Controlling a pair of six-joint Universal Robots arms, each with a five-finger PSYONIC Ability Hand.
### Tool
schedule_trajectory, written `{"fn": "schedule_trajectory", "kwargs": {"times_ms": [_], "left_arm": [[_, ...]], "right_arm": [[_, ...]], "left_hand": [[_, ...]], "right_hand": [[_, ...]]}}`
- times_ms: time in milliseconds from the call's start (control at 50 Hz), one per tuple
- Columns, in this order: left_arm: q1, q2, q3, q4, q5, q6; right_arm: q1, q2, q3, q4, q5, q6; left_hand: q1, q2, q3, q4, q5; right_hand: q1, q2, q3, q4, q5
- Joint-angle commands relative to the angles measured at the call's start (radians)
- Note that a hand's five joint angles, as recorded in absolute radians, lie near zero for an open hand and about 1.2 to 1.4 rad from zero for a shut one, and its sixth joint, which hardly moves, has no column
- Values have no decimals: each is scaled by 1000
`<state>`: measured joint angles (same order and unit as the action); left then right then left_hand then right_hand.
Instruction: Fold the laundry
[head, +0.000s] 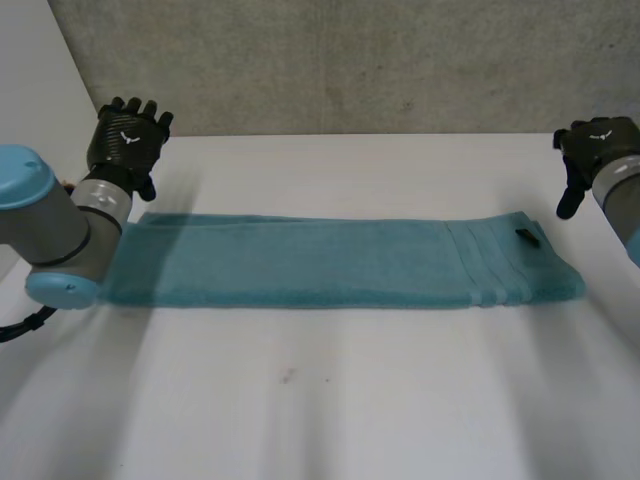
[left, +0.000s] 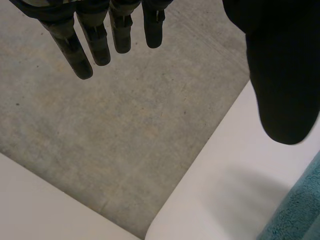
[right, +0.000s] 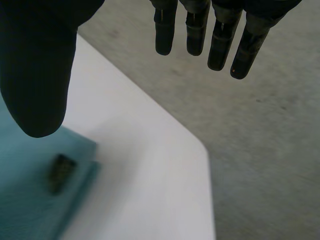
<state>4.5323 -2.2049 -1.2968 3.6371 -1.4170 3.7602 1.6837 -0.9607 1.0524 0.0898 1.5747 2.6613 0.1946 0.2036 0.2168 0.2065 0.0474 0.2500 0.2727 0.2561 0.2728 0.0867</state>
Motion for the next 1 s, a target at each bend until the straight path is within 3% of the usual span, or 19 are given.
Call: {"fn": "schedule_trajectory", "kwargs": {"times_ms": [20,200,400,560,760,820,880,1000], "left_arm": [[31,135,-145,-132,3,-34],[34,263,-315,-242,10,-216],[21,307,-381,-190,10,-281],[21,303,-392,-173,10,-281],[24,298,-398,-157,10,-280],[22,300,-400,-157,12,-281],[25,301,-406,-157,12,-281],[28,306,-411,-157,12,-281]], "right_arm": [[-79,-199,325,-1,-215,-7],[-188,-228,523,-33,-406,-14],[-225,-173,615,-289,-427,-35],[-228,-93,597,-325,-429,-64],[-226,-35,571,-328,-412,-118],[-228,-27,555,-328,-407,-126],[-246,-26,532,-325,-380,-127],[-326,5,434,-312,-188,-156]], "left_hand": [[-20,-29,-42,-32,-47],[-20,-29,-42,-32,-47],[-20,-29,-42,-32,-47],[-20,-29,-42,-32,-47],[-20,-29,-42,-32,-47],[-20,-29,-42,-32,-47],[-20,-29,-42,-32,-47],[-20,-29,-42,-32,-47]], "right_hand": [[143,120,137,120,132],[407,384,401,384,396],[545,523,539,523,534],[534,511,528,511,523],[580,558,574,558,569],[1134,1111,1128,1111,1123],[1146,1124,1140,1123,1135],[1146,1124,1140,1123,1135]]}}
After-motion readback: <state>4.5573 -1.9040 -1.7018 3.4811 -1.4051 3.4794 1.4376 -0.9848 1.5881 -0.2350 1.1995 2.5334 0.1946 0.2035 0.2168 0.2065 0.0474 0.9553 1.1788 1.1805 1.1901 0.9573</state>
